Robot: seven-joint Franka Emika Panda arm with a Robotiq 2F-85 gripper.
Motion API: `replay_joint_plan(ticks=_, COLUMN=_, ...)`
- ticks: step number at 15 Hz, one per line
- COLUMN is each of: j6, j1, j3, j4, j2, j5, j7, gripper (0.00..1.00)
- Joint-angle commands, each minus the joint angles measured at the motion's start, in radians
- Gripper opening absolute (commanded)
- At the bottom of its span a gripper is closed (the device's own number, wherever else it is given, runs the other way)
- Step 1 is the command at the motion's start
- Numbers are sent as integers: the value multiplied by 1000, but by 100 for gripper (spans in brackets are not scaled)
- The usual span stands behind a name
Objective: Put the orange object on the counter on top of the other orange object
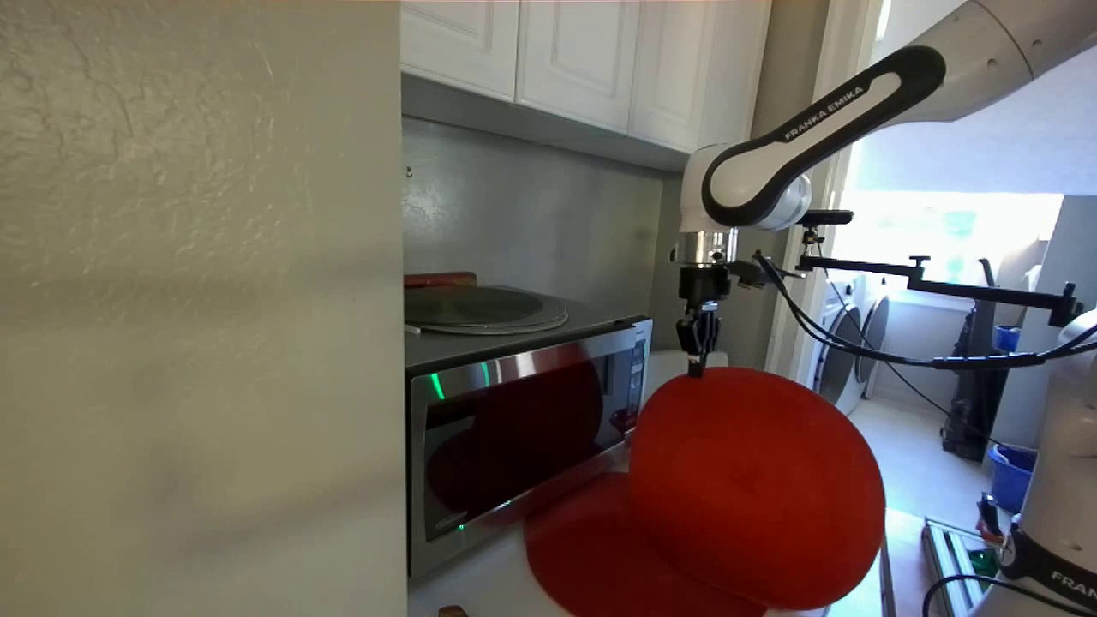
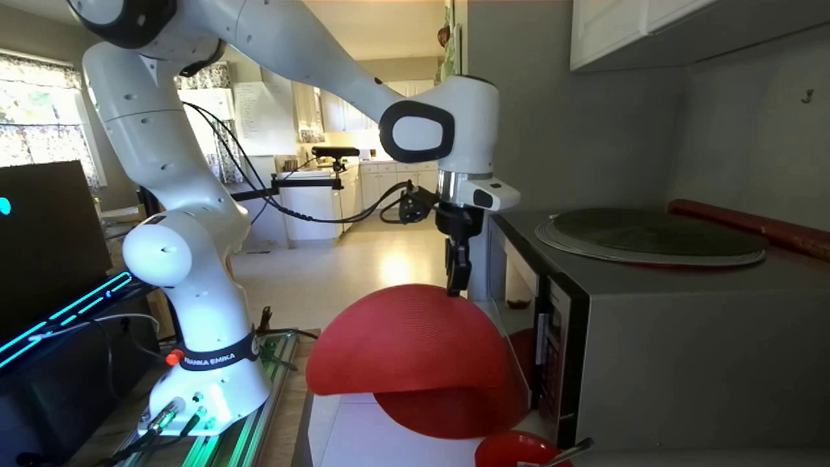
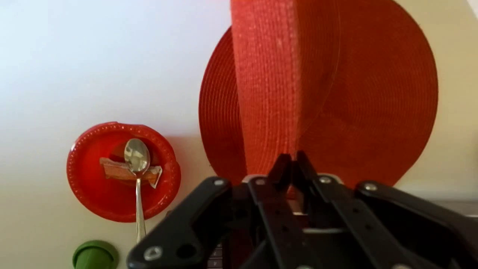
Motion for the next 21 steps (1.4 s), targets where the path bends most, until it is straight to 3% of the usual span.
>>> replay_joint_plan(ticks=1, j6=154, j1=10, j3=1, j4=-7, j2=76, j5=66, j7=14, gripper=2)
replay_joint_plan(ticks=6, j6=225, j1=25, j3=14, j4=-23, j2=124, j5=131, j7=12, gripper=2)
replay_joint_plan(ticks=11, j6=156, j1=11, j3=9, j4=-38, j2=143, j5=205, j7=171, gripper=2)
replay_joint_plan(ticks=14, j6=113, j1=28, j3=29, j4=-87, j2=99, j5=219, j7=230, gripper=2)
replay_joint_plan(ticks=17, j6=74, j1=65, j3=67, j4=-133, j2=7, j5=267, j7=206, gripper=2)
replay_joint_plan(ticks=21, j6=33, j1=128, j3=104, j4=-75, j2=-62, j5=416, j7=203, gripper=2)
